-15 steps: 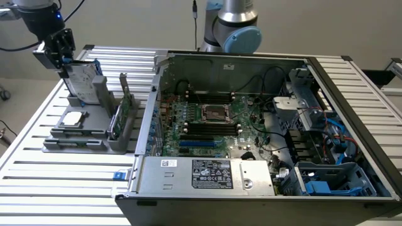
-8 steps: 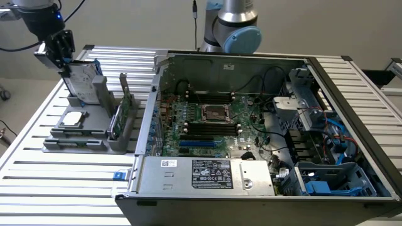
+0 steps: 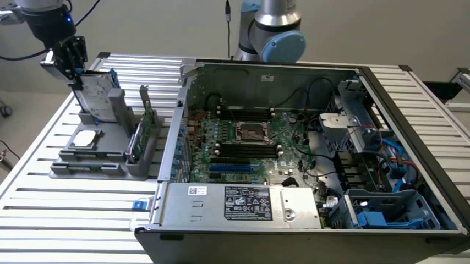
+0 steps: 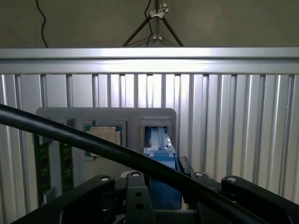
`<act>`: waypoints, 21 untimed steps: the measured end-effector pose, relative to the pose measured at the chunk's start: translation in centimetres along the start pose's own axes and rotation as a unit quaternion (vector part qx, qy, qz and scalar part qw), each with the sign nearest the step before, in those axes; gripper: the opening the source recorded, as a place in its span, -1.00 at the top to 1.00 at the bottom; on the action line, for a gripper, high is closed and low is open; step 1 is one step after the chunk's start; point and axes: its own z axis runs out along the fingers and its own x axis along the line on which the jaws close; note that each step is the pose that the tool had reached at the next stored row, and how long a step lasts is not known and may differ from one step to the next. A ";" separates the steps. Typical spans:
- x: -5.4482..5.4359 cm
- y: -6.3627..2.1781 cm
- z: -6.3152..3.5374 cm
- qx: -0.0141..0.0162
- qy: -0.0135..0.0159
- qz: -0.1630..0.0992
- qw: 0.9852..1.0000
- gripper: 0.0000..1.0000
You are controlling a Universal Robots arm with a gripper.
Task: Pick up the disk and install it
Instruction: 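Pick up the disk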
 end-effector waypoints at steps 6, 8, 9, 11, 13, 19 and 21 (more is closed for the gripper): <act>0.0 0.00 0.03 0.000 0.000 0.003 1.000 0.35; 0.0 0.00 0.03 0.000 0.000 0.004 1.000 0.35; 0.0 0.00 0.03 0.000 0.000 0.004 1.000 0.35; 0.0 0.00 0.03 0.000 0.000 0.004 1.000 0.35; 0.0 0.00 0.03 0.000 0.000 0.004 1.000 0.35; 0.0 0.00 0.03 0.000 0.003 0.005 1.000 0.35; 0.0 0.00 0.03 0.000 0.004 0.005 1.000 0.35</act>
